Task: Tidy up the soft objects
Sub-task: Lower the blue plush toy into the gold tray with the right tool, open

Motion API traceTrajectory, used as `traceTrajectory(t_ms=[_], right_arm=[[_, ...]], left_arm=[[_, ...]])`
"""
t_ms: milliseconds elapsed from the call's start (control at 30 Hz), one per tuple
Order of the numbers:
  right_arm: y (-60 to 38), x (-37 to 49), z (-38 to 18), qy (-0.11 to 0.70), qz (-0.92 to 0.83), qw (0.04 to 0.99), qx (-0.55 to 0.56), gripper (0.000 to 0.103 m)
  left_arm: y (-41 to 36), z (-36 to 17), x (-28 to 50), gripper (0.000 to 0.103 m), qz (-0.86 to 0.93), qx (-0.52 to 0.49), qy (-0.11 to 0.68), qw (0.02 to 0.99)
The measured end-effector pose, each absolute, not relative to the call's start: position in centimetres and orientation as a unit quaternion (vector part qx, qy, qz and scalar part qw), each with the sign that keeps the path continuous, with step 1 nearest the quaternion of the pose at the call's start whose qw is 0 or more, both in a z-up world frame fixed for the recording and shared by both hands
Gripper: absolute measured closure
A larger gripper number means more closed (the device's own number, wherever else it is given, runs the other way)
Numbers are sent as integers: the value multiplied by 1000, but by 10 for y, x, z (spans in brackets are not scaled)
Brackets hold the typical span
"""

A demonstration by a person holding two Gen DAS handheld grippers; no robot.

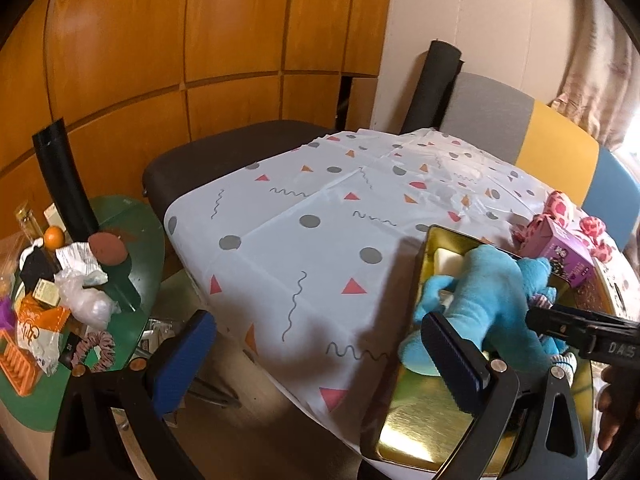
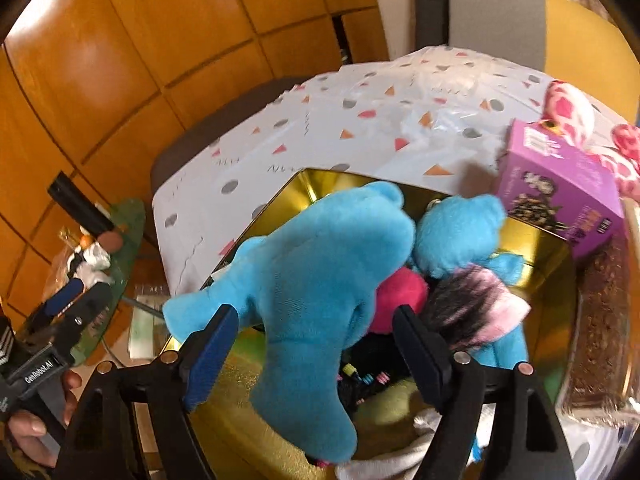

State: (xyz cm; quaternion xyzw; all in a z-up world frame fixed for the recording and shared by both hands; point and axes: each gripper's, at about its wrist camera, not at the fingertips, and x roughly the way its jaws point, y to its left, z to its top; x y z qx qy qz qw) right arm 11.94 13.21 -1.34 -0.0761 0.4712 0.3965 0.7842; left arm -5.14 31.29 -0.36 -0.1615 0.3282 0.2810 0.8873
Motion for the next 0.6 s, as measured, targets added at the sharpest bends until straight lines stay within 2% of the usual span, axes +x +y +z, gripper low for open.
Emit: traceTrajectory(t_ms=[600], right_arm=[[71, 86, 6, 437, 347, 829, -49, 22]], left_arm=[[245, 2, -34, 0, 196, -111, 349, 909]])
